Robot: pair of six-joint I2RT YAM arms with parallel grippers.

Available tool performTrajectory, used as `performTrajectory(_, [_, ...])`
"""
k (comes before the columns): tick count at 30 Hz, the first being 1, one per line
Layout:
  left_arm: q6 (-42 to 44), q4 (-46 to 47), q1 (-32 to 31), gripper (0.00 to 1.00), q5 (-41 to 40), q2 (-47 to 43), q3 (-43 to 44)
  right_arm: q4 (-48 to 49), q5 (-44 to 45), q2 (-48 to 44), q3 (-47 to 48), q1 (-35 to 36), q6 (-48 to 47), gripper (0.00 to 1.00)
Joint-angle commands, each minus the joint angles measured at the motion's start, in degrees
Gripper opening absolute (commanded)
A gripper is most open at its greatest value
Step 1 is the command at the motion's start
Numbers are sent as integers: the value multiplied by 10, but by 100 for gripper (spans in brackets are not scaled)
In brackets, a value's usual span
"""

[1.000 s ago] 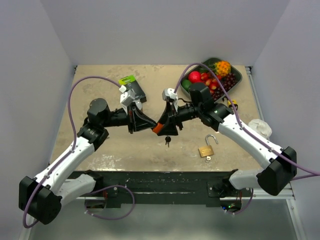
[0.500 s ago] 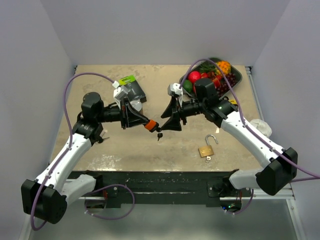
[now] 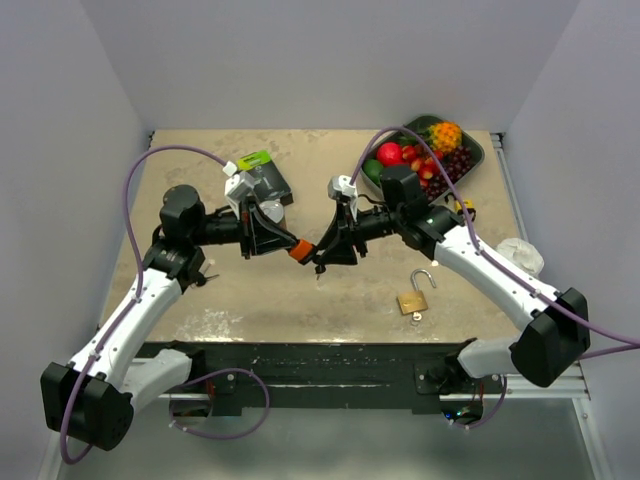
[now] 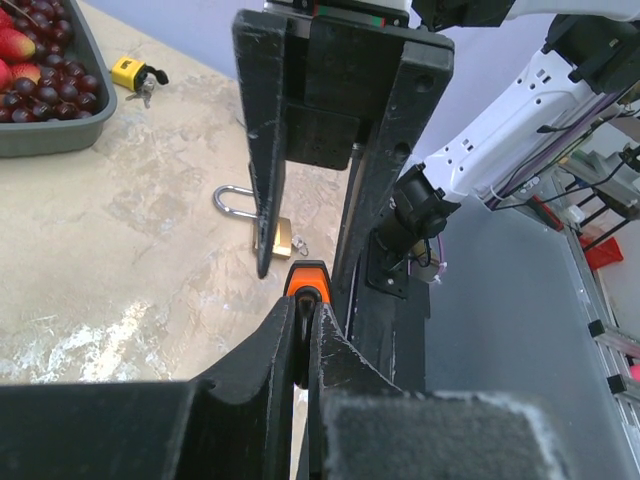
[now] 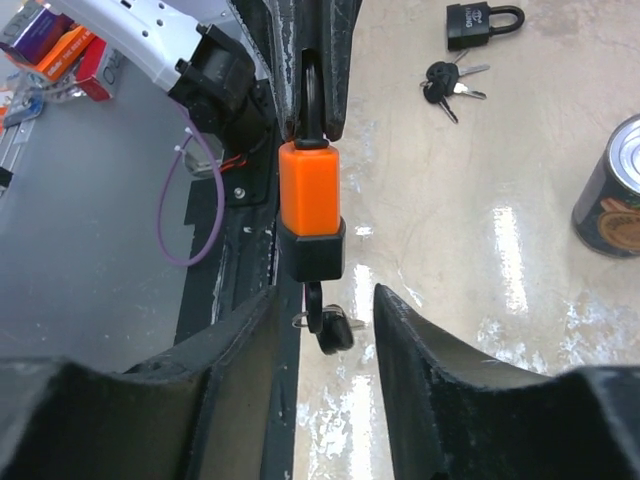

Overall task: Lock with the key
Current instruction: Lock the lock.

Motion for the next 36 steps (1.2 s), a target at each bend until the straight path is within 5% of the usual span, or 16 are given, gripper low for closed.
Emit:
performTrajectory(1, [-25,51,3,0,7,-15,23,35,-12,-1,-8,9,10,44])
performTrajectory(8, [-25,51,3,0,6,-14,23,36,-12,-5,-16,14,7,24])
performTrajectory(12, [-19,44,3,0,5,-12,26,18,-8,-9,-16,14,-1,0])
performTrajectory(36, [16,8,110,0,55,49,155,-8,2,-79,-87,-24,-1,0])
